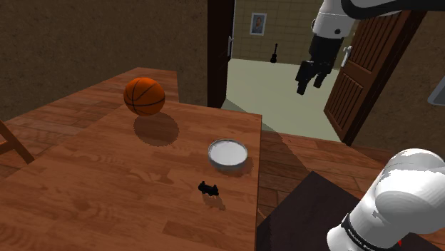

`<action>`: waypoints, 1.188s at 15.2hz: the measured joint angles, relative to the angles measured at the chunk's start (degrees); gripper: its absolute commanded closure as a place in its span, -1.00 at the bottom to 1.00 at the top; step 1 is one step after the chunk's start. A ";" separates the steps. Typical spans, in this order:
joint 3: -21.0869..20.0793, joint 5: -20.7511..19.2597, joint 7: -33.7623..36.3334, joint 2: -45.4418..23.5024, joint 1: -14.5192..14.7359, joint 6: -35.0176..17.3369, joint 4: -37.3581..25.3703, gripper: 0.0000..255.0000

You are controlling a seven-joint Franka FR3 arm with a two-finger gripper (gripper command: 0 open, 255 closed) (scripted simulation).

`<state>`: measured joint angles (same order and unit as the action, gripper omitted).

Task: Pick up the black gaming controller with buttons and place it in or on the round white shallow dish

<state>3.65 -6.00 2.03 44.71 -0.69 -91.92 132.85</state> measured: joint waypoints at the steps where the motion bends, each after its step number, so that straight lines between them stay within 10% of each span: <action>1: 0.00 0.00 0.00 0.00 0.00 0.00 0.00 -1.00; 18: -6.77 7.79 3.38 -16.48 8.08 -24.62 9.76 -1.00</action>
<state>-3.12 1.78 5.41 28.23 7.39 -116.54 142.61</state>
